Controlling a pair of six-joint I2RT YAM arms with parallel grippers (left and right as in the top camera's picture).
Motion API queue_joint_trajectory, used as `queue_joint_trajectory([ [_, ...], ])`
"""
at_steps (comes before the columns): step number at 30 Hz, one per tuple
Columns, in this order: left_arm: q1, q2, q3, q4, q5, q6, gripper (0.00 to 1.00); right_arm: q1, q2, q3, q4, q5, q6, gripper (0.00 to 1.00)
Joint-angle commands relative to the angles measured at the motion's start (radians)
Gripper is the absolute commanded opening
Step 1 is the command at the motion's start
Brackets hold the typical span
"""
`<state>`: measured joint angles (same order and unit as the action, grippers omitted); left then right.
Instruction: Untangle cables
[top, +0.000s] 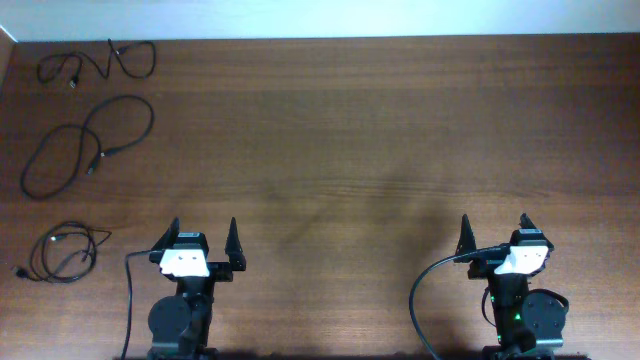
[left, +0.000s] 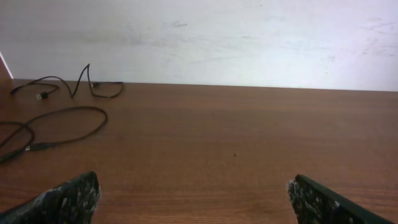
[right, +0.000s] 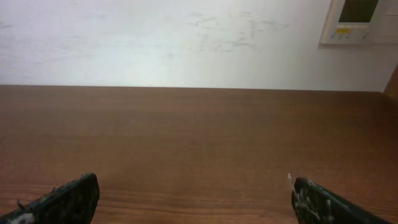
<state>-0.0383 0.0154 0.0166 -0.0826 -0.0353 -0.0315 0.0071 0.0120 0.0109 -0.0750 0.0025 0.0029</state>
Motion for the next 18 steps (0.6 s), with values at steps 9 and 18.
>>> queue_joint_trajectory([
  [9, 0.001, -0.011, -0.008, -0.004, 0.013, 0.060, 0.99, -0.001, -0.008, -0.005, -0.007, 0.006, 0.000, 0.99],
  [18, 0.001, -0.011, -0.008, -0.005, 0.013, 0.108, 0.99, -0.001, -0.008, -0.005, -0.007, 0.006, 0.000, 0.98],
])
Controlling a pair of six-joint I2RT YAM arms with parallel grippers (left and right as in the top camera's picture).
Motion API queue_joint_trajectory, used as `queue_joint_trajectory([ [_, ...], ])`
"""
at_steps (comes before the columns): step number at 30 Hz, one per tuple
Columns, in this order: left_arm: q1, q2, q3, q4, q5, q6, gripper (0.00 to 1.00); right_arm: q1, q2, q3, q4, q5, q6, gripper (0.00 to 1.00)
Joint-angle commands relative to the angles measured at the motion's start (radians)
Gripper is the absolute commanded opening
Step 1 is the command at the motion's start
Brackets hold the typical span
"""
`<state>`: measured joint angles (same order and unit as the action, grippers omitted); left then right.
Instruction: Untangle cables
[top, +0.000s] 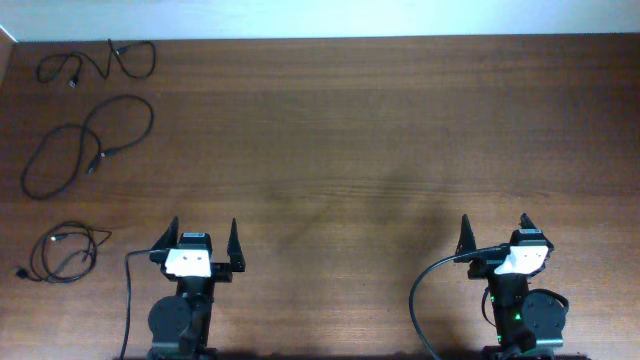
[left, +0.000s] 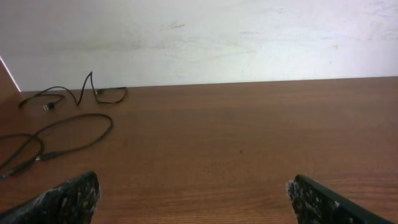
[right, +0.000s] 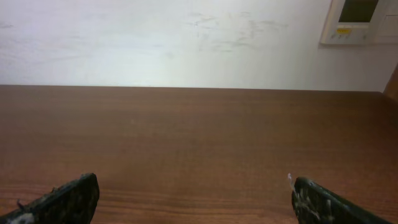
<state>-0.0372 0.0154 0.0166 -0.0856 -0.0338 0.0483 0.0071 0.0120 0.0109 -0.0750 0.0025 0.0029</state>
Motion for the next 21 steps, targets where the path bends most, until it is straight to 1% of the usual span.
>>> queue_joint_trajectory([
  [1, 0.000, -0.011, -0.008, -0.002, 0.011, 0.028, 0.99, -0.001, -0.008, -0.005, -0.007, 0.006, 0.001, 0.99],
  [3, 0.000, -0.011, -0.008, -0.002, 0.011, 0.021, 0.99, -0.001, -0.008, -0.005, -0.007, 0.006, 0.001, 0.98],
  [6, 0.001, -0.011, -0.008, -0.001, 0.011, -0.056, 0.99, -0.001, -0.008, -0.005, -0.007, 0.006, 0.001, 0.98],
  [21, 0.001, -0.011, -0.008, 0.002, 0.009, -0.054, 0.99, -0.001, -0.008, -0.005, -0.007, 0.006, 0.001, 0.98],
])
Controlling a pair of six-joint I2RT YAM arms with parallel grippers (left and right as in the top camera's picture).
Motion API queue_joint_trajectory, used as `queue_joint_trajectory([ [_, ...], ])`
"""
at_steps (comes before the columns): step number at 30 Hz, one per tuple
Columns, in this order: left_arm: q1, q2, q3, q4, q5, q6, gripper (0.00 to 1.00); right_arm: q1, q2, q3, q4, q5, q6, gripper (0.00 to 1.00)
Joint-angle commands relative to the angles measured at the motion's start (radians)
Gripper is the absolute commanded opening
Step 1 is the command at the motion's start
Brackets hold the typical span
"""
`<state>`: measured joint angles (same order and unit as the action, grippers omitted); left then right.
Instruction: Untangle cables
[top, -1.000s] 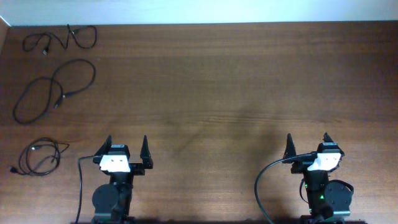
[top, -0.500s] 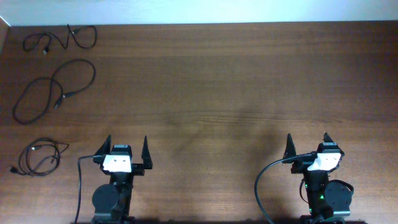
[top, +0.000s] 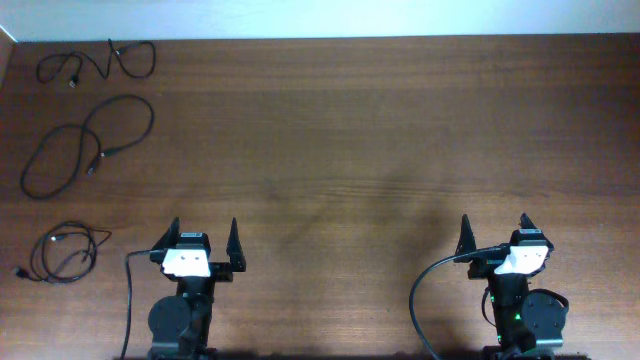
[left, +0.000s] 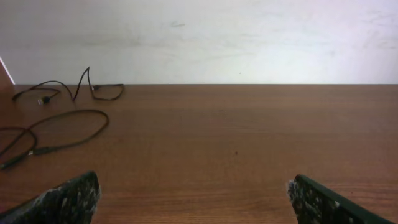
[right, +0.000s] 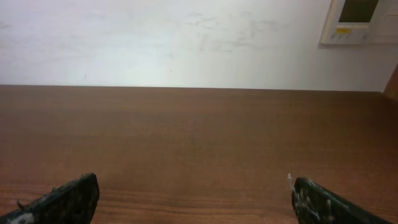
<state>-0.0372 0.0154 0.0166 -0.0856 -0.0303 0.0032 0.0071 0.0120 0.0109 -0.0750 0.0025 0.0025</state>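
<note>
Three thin black cables lie apart along the table's left side. One short cable (top: 100, 62) rests at the far left corner, a long looped cable (top: 85, 145) lies nearer, and a small coiled cable (top: 62, 252) sits by the left edge. My left gripper (top: 203, 238) stands open at the near edge, right of the coiled cable, with nothing between its fingers. My right gripper (top: 494, 231) is open too at the near right, far from all cables. The left wrist view shows the short cable (left: 68, 91) and the looped cable (left: 62, 127).
The brown wooden table (top: 380, 140) ends at a white wall along its far edge. A wall panel (right: 359, 18) shows at the upper right of the right wrist view. Each arm's own black lead (top: 425, 290) trails off the near edge.
The left wrist view has levelled out and the cables sit slightly lower-left in it than before. The overhead view shows no change in cables or grippers.
Through all moments the three cables lay separate on the left and both grippers stood open at the near edge. Only the left wrist view tilted slightly, then returned to level.
</note>
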Motion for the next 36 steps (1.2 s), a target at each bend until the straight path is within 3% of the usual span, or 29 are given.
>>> queue_joint_trajectory([
  [1, 0.001, -0.011, -0.008, 0.002, 0.005, 0.000, 0.99, -0.001, -0.008, -0.005, -0.007, 0.006, 0.001, 0.98],
  [36, 0.001, -0.010, -0.008, 0.003, 0.008, 0.005, 0.99, -0.017, -0.009, -0.005, -0.007, 0.009, 0.001, 0.98],
])
